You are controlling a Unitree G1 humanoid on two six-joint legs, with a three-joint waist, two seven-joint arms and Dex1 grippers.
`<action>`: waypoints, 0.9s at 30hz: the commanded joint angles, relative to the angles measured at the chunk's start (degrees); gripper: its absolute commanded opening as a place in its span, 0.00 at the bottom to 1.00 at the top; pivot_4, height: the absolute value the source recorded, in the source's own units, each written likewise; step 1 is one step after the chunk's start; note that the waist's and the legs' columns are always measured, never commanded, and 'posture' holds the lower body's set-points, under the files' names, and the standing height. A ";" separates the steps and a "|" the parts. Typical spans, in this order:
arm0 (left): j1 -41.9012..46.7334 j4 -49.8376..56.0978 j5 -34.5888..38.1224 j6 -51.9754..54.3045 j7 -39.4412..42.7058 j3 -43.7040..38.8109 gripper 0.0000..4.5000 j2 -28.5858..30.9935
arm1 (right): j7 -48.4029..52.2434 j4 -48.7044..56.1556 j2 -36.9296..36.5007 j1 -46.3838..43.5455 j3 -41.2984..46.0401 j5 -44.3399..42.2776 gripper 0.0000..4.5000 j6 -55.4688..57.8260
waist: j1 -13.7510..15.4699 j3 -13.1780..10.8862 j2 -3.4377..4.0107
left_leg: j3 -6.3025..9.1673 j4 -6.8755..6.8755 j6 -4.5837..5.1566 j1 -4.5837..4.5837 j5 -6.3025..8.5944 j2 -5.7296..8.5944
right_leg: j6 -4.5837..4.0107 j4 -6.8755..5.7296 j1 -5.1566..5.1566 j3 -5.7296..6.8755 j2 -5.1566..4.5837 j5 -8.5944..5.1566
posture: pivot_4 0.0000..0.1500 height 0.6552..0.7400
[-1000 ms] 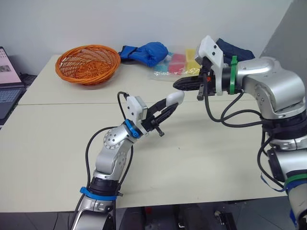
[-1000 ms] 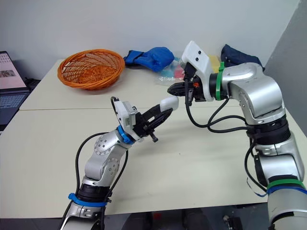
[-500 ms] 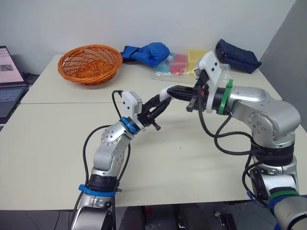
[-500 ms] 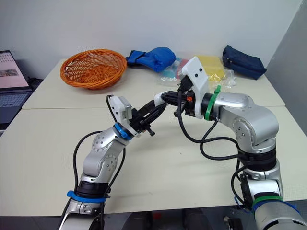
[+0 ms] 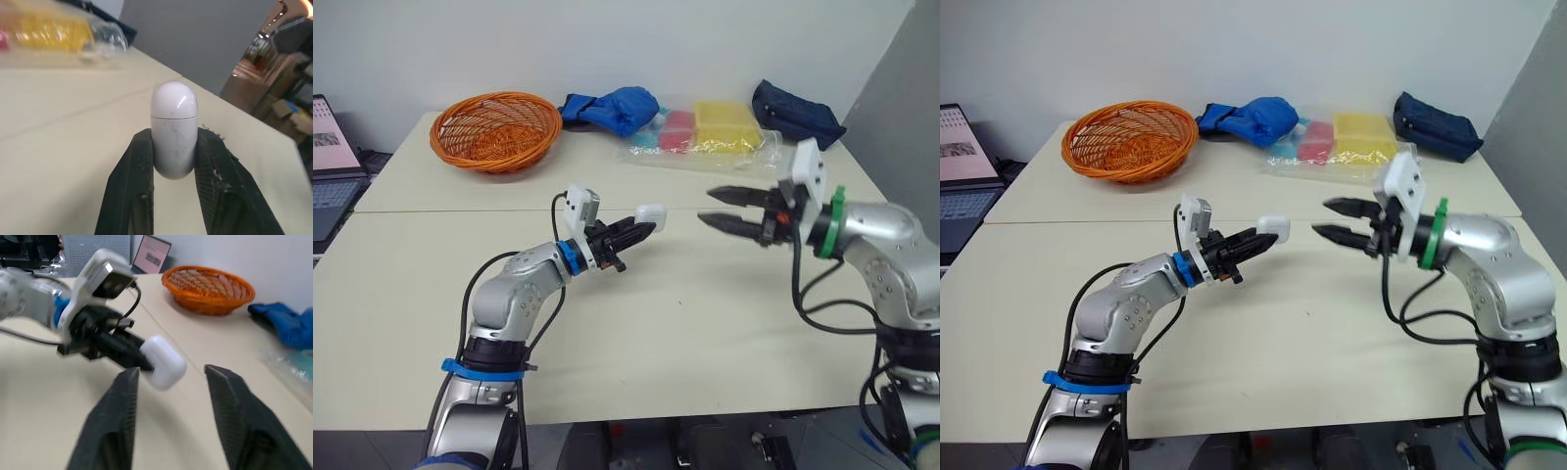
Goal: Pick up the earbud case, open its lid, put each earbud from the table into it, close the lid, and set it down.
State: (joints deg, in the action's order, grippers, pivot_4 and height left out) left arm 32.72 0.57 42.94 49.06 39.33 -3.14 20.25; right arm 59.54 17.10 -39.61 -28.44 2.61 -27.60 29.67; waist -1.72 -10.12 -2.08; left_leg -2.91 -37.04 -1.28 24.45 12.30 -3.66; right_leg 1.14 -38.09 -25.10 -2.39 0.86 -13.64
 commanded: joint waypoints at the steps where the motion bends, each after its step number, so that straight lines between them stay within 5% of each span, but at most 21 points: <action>1: 0.74 -0.49 6.83 12.15 -2.85 -3.81 0.17 0.63 | 4.51 1.26 -0.89 2.63 -0.66 0.28 0.84 -6.44 | -0.30 0.00 0.00 | -0.02 0.01 0.00 -0.04 0.00 0.01 | 0.00 -0.01 0.01 -0.03 0.00 0.00 | 1.00 1.00; 3: -1.31 -0.88 7.52 16.15 -5.23 -4.48 0.17 0.16 | 8.04 0.83 -1.90 5.13 -2.10 0.27 1.00 -8.98 | -0.39 0.00 0.00 | -0.05 0.03 0.00 -0.17 0.00 0.00 | 0.00 -0.04 0.07 -0.09 0.03 0.00 | 1.00 1.00; 13: -2.60 -9.98 6.78 23.26 -17.54 -13.11 0.17 -4.88 | 7.78 -3.15 -2.05 7.23 -5.86 2.71 1.00 -9.94 | -0.19 0.00 -0.01 | -0.05 0.04 -0.01 -1.10 0.00 0.04 | -0.09 -0.04 0.98 -0.10 -0.01 -0.03 | 1.00 1.00; 25: -3.53 -8.04 7.33 27.90 -21.79 -19.44 0.98 -1.98 | 6.92 -9.00 -0.96 3.77 -5.43 3.26 1.00 -11.07 | -0.28 0.00 0.00 | -0.13 0.08 -0.02 -1.23 0.01 0.04 | -0.09 -0.07 1.04 -0.18 -0.02 -0.03 | 1.00 1.00; 27: -5.14 -5.85 7.66 29.94 -20.86 -21.44 0.99 3.38 | 7.29 -10.94 -1.20 3.04 -4.80 3.64 1.00 -11.84 | -0.82 0.01 -0.03 | -0.16 0.09 -0.02 -1.28 0.01 0.02 | -0.10 -0.10 1.03 -0.21 -0.01 -0.03 | 1.00 1.00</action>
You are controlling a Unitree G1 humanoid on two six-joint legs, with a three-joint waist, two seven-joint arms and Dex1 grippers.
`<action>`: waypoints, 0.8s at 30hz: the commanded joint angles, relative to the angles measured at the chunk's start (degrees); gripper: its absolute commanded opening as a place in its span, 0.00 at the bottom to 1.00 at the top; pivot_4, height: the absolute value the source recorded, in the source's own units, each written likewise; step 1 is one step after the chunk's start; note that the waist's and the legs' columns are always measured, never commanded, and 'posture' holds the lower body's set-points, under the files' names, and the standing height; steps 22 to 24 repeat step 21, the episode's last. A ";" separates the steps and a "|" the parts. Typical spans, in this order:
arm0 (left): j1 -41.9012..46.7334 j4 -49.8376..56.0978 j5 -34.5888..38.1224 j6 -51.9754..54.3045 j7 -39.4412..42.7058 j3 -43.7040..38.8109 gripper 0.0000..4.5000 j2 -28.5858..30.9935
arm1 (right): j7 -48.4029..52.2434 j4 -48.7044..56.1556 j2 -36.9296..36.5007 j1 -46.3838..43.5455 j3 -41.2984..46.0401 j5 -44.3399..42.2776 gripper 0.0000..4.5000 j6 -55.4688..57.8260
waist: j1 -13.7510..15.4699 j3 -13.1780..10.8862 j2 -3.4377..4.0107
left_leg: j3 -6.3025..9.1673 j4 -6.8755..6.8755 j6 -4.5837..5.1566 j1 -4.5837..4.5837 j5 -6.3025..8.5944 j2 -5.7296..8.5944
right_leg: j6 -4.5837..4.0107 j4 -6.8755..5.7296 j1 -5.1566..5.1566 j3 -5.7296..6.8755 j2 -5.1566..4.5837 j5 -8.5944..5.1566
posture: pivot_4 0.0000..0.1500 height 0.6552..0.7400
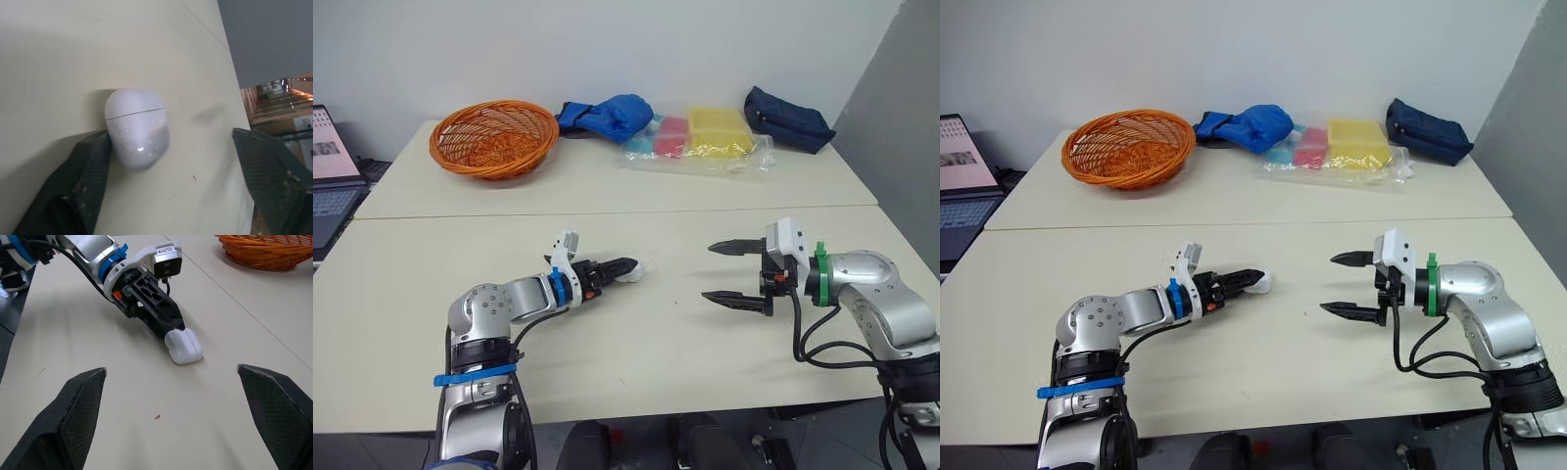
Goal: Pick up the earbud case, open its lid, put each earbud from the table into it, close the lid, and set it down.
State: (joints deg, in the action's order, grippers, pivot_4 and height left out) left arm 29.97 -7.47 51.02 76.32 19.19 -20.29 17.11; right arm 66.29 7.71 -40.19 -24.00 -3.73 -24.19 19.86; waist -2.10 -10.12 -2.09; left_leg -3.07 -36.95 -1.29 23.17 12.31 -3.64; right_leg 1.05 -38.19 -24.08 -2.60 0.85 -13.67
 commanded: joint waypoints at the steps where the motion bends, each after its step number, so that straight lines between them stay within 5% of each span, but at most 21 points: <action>1: -3.20 2.56 -0.77 2.42 1.19 -4.17 0.99 10.02 | 1.13 -2.50 -0.87 -1.54 1.70 0.48 1.00 -2.74 | -0.90 0.03 -0.06 | 0.01 0.05 0.00 -0.05 0.00 -0.03 | -0.03 -0.01 0.00 -0.03 0.04 0.00 | 1.00 1.00; 6: -8.68 2.79 -15.26 -24.96 23.06 7.92 0.99 30.05 | 4.40 -9.41 -2.88 -2.35 2.52 2.06 1.00 -8.08 | -1.54 -0.01 -0.09 | -0.03 0.29 -0.02 -0.26 0.02 -0.01 | -0.46 -0.41 -0.14 -0.05 0.04 -0.32 | 1.00 1.00; 10: -7.36 -2.01 -20.19 -42.26 30.97 7.51 0.99 32.01 | 5.17 -14.60 -3.69 -3.13 3.53 3.33 1.00 -12.28 | 0.16 -0.02 -0.07 | -0.09 0.31 -0.03 -0.23 0.01 -0.01 | -0.98 -0.43 -0.17 0.07 -0.13 -0.63 | 1.00 1.00; 14: -10.82 -7.63 -36.05 -71.05 31.59 11.31 0.99 35.47 | 4.03 -16.79 -5.06 -1.76 6.15 3.57 1.00 -14.21 | 0.57 -0.02 -0.08 | -0.33 0.30 -0.04 -0.17 0.02 0.01 | -0.93 -0.34 -0.17 0.02 -0.45 -0.65 | 1.00 1.00; 24: -8.23 -13.16 -36.01 -74.08 37.42 11.79 0.99 34.55 | 2.80 -16.26 -4.40 -2.95 6.80 2.86 1.00 -12.80 | 0.53 -0.02 -0.08 | -0.39 0.48 -0.09 -0.13 0.06 0.06 | -0.43 -0.35 -0.24 0.14 -0.75 -0.63 | 1.00 1.00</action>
